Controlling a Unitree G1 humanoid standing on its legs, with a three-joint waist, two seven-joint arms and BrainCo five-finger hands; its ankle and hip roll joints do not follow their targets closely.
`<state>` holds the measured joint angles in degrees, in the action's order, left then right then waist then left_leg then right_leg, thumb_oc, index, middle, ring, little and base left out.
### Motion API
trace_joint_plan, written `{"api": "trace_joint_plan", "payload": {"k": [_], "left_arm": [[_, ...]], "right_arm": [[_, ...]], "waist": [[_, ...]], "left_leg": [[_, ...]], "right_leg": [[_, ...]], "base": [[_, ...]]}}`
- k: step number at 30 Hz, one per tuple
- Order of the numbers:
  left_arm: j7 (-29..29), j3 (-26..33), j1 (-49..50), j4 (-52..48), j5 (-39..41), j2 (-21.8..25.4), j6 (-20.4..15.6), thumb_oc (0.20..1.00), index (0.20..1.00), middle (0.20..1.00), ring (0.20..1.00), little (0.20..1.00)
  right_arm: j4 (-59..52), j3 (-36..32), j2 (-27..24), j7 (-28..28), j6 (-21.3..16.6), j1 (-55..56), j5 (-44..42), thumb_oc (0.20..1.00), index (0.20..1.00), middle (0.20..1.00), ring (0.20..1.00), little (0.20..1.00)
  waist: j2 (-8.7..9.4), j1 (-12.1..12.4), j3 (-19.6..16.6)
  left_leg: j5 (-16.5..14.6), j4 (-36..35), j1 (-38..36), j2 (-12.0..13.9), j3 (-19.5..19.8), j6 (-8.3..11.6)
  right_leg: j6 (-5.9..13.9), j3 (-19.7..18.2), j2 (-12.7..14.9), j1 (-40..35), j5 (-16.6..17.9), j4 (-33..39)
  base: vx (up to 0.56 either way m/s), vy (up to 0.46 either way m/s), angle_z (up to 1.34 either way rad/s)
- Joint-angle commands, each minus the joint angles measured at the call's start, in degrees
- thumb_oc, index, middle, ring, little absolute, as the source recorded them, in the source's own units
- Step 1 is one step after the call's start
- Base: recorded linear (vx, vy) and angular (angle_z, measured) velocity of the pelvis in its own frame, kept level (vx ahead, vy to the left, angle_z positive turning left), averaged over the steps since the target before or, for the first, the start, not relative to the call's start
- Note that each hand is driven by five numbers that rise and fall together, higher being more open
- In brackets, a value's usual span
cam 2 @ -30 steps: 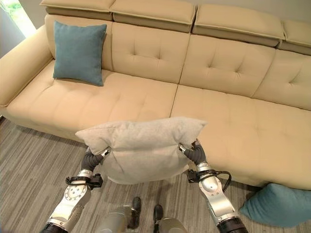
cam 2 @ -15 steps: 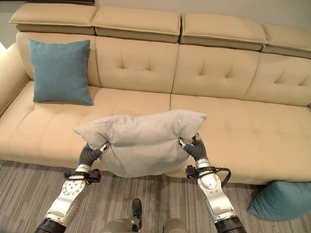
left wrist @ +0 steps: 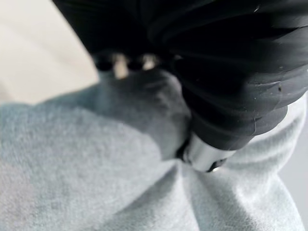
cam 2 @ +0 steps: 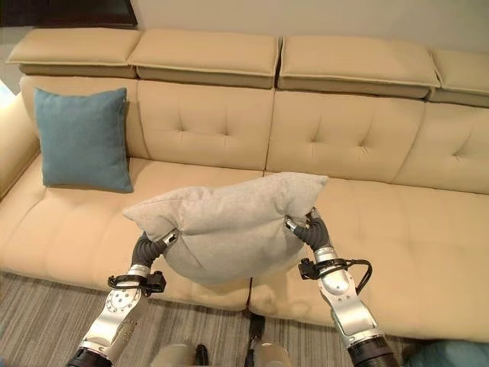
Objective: Pick up all the scattered cushions and arrange them neatly on the sofa.
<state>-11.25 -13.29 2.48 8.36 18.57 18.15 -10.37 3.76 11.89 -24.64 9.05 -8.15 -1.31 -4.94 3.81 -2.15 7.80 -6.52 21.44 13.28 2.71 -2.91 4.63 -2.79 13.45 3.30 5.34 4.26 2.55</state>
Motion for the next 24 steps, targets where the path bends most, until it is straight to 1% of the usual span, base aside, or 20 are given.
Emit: {"api": "trace_joint_plan", "payload": {"k": [1, 2, 3, 4, 8, 10, 11, 13, 14, 15, 17, 20, 22, 24], "left_arm": [[1.6, -0.7, -3.5, -8.0, -0.9, 0.9, -4.6, 0.2, 0.2, 0.2, 0.2, 0.2], [1.2, -0.5, -3.8, -8.2, -1.1, 1.0, -4.6, 0.2, 0.2, 0.2, 0.2, 0.2], [1.2, -0.5, -3.7, -8.2, -0.7, 0.7, -4.7, 0.2, 0.2, 0.2, 0.2, 0.2], [1.4, -0.7, -3.6, -8.0, -0.9, 0.5, -4.6, 0.2, 0.2, 0.2, 0.2, 0.2], [0.9, -0.5, -3.5, -8.7, -1.2, 0.9, -4.6, 0.2, 0.2, 0.2, 0.2, 0.2], [-0.8, -0.1, -5.7, -9.2, -2.1, 1.7, -4.7, 0.2, 0.2, 0.2, 0.2, 0.2], [-2.0, 0.0, -8.0, -8.8, -2.5, 2.0, -4.9, 0.2, 0.2, 0.2, 0.2, 0.2], [-2.5, -0.3, -9.3, -8.4, -2.5, 2.1, -5.0, 0.2, 0.2, 0.2, 0.2, 0.2], [-5.4, -1.6, -16.2, -6.0, -2.3, 2.4, -5.0, 0.2, 0.2, 0.2, 0.2, 0.2], [-7.3, -2.7, -21.2, -3.0, -2.2, 2.6, -4.9, 0.2, 0.2, 0.2, 0.2, 0.2], [-10.1, -5.4, -31.3, 3.9, -1.0, 2.1, -4.7, 0.2, 0.2, 0.2, 0.2, 0.2], [-12.4, -7.8, -41.9, 11.1, -0.5, 3.4, -4.8, 0.2, 0.2, 0.2, 0.2, 0.2], [-13.7, -9.9, -50.3, 17.1, 0.3, 4.4, -4.7, 0.2, 0.2, 0.2, 0.2, 0.2], [-13.9, -10.6, -53.2, 19.6, 0.8, 4.9, -5.0, 0.2, 0.2, 0.2, 0.2, 0.2]], "right_arm": [[-4.5, -1.3, 1.1, -0.2, -5.3, -3.3, -0.4, 0.2, 0.2, 0.2, 0.2, 0.2], [-4.4, -1.3, 1.1, 0.2, -5.1, -3.6, -0.4, 0.2, 0.2, 0.2, 0.2, 0.2], [-4.3, -1.4, 1.3, 0.2, -4.9, -3.8, -0.4, 0.2, 0.2, 0.2, 0.2, 0.2], [-4.2, -1.7, 1.3, 0.3, -5.0, -3.6, 0.1, 0.2, 0.2, 0.2, 0.2, 0.2], [-4.7, -2.0, 1.5, 0.8, -4.6, -3.7, 0.8, 0.2, 0.2, 0.2, 0.2, 0.2], [-4.7, -2.4, 1.9, 2.0, -4.1, -5.9, 1.7, 0.2, 0.2, 0.2, 0.2, 0.2], [-4.3, -2.3, 1.7, 2.8, -3.9, -8.1, 2.3, 0.2, 0.2, 0.2, 0.2, 0.2], [-3.9, -2.1, 1.7, 3.2, -3.8, -9.1, 2.4, 0.2, 0.2, 0.2, 0.2, 0.2], [-1.8, -0.5, 0.9, 6.0, -2.8, -15.9, 3.6, 0.2, 0.2, 0.2, 0.2, 0.2], [0.6, 0.8, 0.9, 7.9, -2.1, -20.1, 4.0, 0.2, 0.2, 0.2, 0.2, 0.2], [6.1, 3.8, 2.2, 11.2, -0.7, -28.6, 4.1, 0.2, 0.2, 0.2, 0.2, 0.2], [13.0, 6.1, 2.1, 14.2, 0.3, -37.5, 3.1, 0.2, 0.2, 0.2, 0.2, 0.2], [18.1, 7.2, 1.7, 15.8, 0.5, -44.7, 1.1, 0.2, 0.2, 0.2, 0.2, 0.2], [20.0, 7.5, 1.0, 16.3, 0.4, -47.3, 0.2, 0.2, 0.2, 0.2, 0.2, 0.2]], "waist": [[0.86, 0.3, -1.4], [0.66, 0.7, -1.2], [0.03, 0.7, -1.6], [-0.66, 0.4, -2.6], [-1.06, 0.5, -3.9], [-0.97, 0.6, -5.0], [-0.97, 0.6, -5.3], [-0.97, 0.6, -5.3], [-0.99, 0.7, -5.5], [-1.15, 0.7, -5.2], [-1.4, 0.6, -4.0], [-1.56, 0.5, -2.5], [-1.74, 0.1, -1.5], [-1.84, -0.1, -1.4]], "left_leg": [[1.6, -7.3, -1.4, 0.1, 0.1, 0.03], [3.3, -9.7, -0.8, 0.2, 0.5, 0.27], [3.6, -13.3, -1.6, 0.4, 1.2, 0.11], [4.7, -17.0, -4.1, 0.5, 1.2, 0.3], [5.0, -20.7, -8.7, -0.1, -0.4, -0.09], [4.3, -22.6, -11.5, -0.9, -2.2, -1.18], [4.2, -23.2, -12.0, -1.2, -2.7, -1.47], [4.3, -23.6, -12.2, -1.3, -3.0, -1.54], [4.5, -25.1, -12.7, -1.5, -4.0, -1.74], [4.8, -25.7, -12.6, -1.6, -4.3, -1.72], [5.2, -25.9, -11.5, -1.3, -4.8, -1.51], [5.9, -25.6, -9.0, -1.0, -4.7, -1.19], [7.0, -25.6, -5.6, -0.7, -4.3, -0.75], [7.7, -25.7, -4.0, -0.6, -3.9, -0.57]], "right_leg": [[8.65, -3.1, 2.5, -1.5, -3.8, -2.1], [8.8, -3.3, 2.1, -2.0, -4.0, -1.7], [8.87, -3.8, 1.5, -2.2, -4.4, -1.7], [9.04, -3.8, 1.2, -2.7, -4.6, -1.3], [9.57, -4.6, 1.9, -4.0, -4.1, -0.1], [10.57, -6.0, 3.1, -4.5, -3.6, -0.3], [11.13, -6.6, 3.5, -4.2, -3.2, -0.3], [11.27, -6.8, 3.6, -4.1, -3.0, -0.3], [11.88, -7.3, 4.0, -3.5, -2.4, 0.1], [12.16, -7.5, 4.1, -2.9, -1.9, 0.3], [12.39, -7.3, 4.1, -1.2, -1.2, 0.5], [12.47, -7.5, 3.7, 1.3, -0.4, 0.6], [12.46, -7.6, 3.3, 4.5, 0.5, 0.8], [12.37, -7.5, 3.1, 6.1, 0.8, 0.9]], "base": [[0.08, 0.021, -0.21], [0.12, 0.066, -0.18], [0.18, 0.118, -0.14], [0.19, 0.145, -0.26], [0.15, 0.161, -0.36], [0.14, 0.242, -0.16], [0.07, 0.132, -0.43], [0.04, 0.061, -0.33], [0.03, 0.048, -0.09], [0.02, 0.04, -0.13], [-0.06, -0.018, -0.25], [-0.08, -0.034, -0.04], [-0.08, -0.038, -0.01], [-0.02, -0.014, 0.0]]}}
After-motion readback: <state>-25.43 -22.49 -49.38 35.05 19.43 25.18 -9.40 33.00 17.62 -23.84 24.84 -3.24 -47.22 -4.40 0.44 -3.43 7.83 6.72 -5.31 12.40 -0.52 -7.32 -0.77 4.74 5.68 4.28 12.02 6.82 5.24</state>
